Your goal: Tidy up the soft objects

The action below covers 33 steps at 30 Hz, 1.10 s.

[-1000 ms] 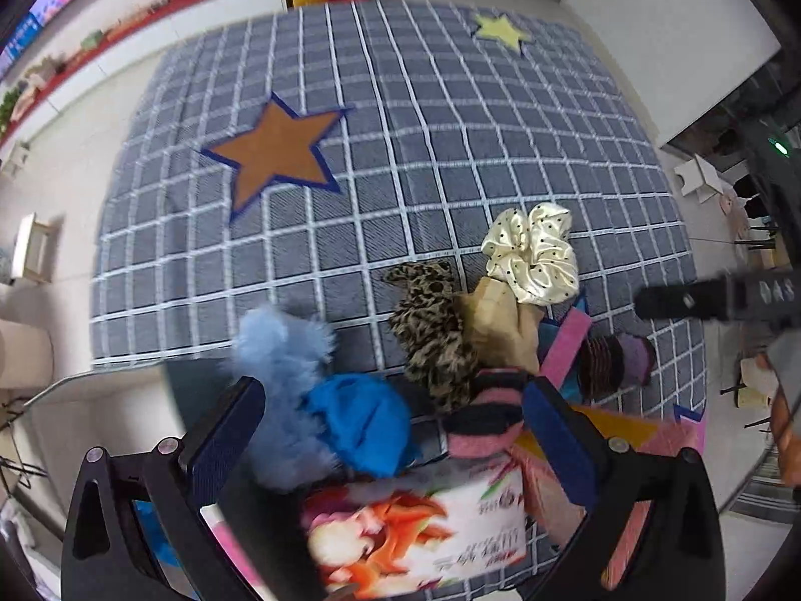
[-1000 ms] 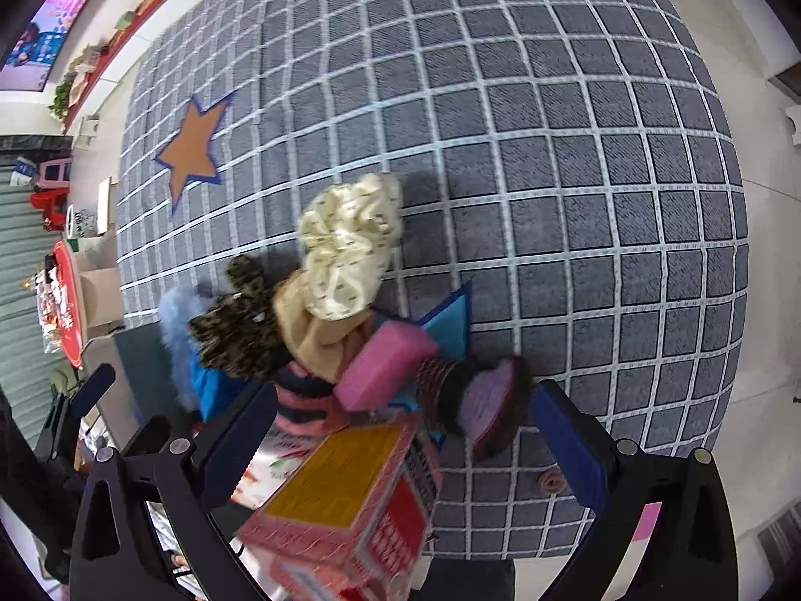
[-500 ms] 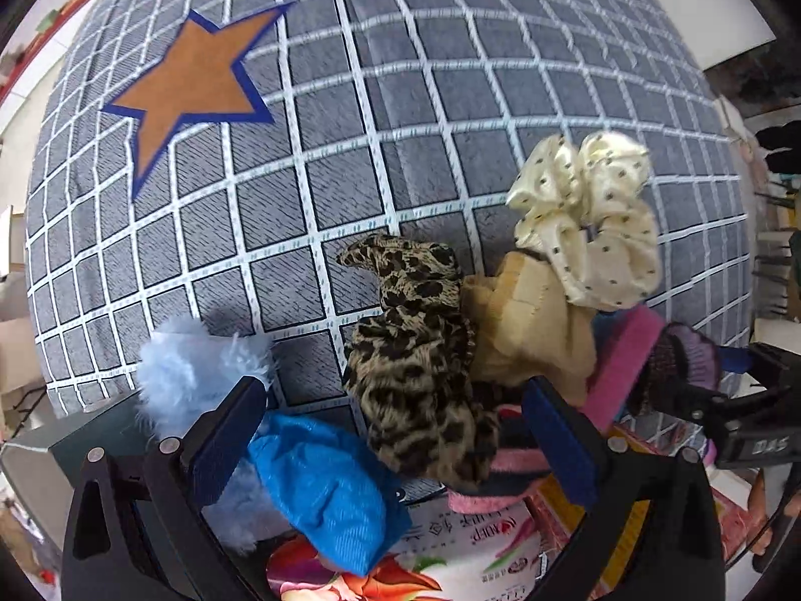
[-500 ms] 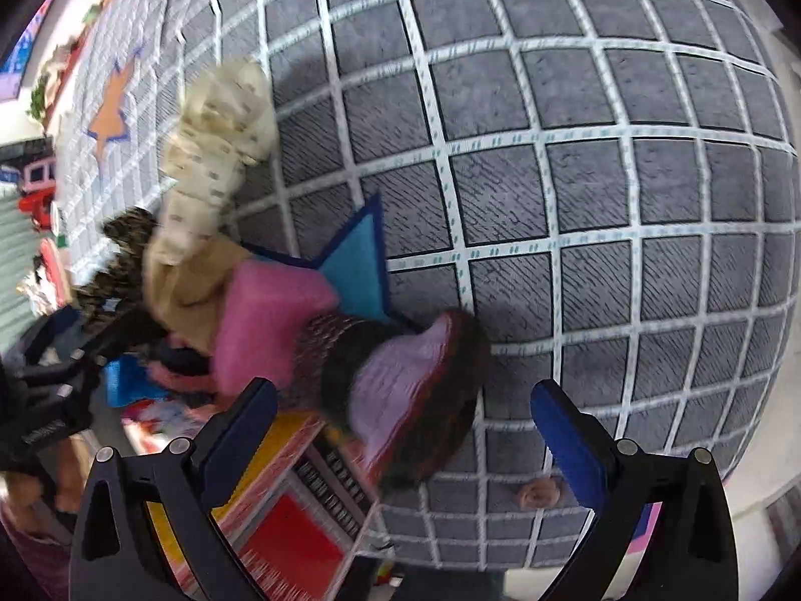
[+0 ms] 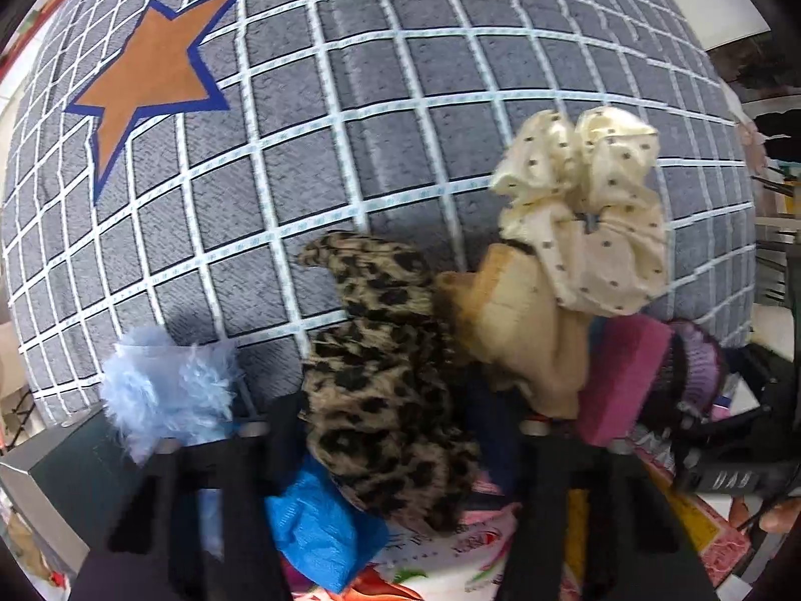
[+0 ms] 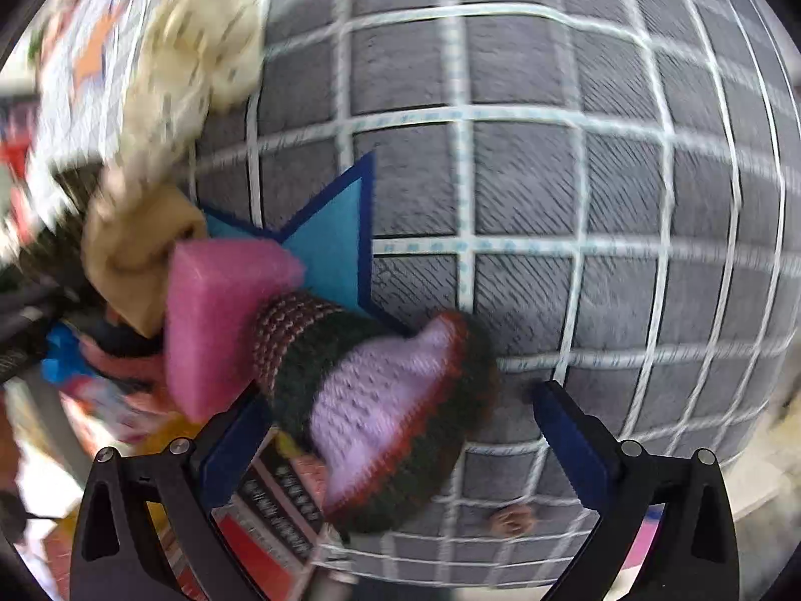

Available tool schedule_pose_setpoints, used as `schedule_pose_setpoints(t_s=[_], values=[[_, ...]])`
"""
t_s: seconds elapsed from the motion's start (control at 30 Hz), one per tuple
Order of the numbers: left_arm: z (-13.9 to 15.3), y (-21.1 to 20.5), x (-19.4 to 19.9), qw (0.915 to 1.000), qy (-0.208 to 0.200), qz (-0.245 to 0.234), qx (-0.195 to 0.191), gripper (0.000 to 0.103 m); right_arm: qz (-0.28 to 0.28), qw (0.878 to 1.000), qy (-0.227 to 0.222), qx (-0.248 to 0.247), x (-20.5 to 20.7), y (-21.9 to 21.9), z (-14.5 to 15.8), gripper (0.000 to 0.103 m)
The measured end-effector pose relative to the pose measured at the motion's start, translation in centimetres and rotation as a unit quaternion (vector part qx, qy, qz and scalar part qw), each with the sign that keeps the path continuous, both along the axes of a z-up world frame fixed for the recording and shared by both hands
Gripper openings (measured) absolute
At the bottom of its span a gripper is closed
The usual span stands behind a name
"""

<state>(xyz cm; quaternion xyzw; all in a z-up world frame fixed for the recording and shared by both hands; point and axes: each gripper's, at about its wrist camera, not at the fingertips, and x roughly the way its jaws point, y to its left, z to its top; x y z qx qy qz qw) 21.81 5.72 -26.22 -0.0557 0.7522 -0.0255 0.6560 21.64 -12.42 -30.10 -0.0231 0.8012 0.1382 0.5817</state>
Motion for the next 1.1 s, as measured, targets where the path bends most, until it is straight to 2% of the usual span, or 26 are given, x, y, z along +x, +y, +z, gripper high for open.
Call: schedule_pose_setpoints(t_s=[0.03, 0.07, 0.1, 0.17, 0.23, 0.47, 0.63, 0.87, 0.97, 1.1], values=[[0.1, -0.6, 0.5, 1.0, -0.005, -0.004, 0.001, 0.04, -0.023, 1.0, 0.0, 0.008, 0.0, -1.1, 0.3, 0.086], [0.4, -1.1, 0.8, 0.9999, -0.012, -0.006, 0.002, 0.036, -0.037, 0.999, -0.006, 0.012, -0.1, -1.8, 0.9, 0.062], [0.9, -1.1, 0.8, 0.9997, -0.021, -0.007, 0.004, 0.032, -0.039, 0.999, -0.009, 0.014, -0.3, -2.2, 1.2, 0.055], [1.7, -1.1, 0.8, 0.9994, -0.035, -0.006, 0.0, 0.026, -0.035, 0.999, -0.03, 0.011, -0.8, -2.9, 2.1, 0.051], [2.5, -0.8, 1.0, 0.9989, -0.047, -0.001, -0.001, 0.025, -0.037, 0.998, -0.046, 0.014, -0.9, -3.5, 3.0, 0.051], [6.0, 0.3, 1.6, 0.9963, -0.085, 0.014, -0.002, 0.025, -0.105, 0.99, -0.078, 0.056, -2.6, -7.0, 6.5, 0.051], [10.8, -0.4, 1.1, 0.9906, -0.137, 0.002, 0.007, 0.025, -0.138, 0.983, -0.098, 0.073, -2.9, -9.2, 9.5, 0.051], [16.7, -3.9, -2.4, 0.9752, -0.214, -0.056, -0.009, 0.025, -0.164, 0.977, -0.12, 0.07, -3.7, -10.5, 11.1, 0.051], [18.3, -7.5, -3.1, 0.9661, -0.241, -0.087, -0.03, 0.025, -0.173, 0.974, -0.132, 0.058, -4.7, -10.6, 11.5, 0.051], [20.7, -11.9, -5.2, 0.9491, -0.272, -0.146, -0.062, 0.025, -0.178, 0.971, -0.153, 0.038, -6.1, -10.5, 12.6, 0.051]])
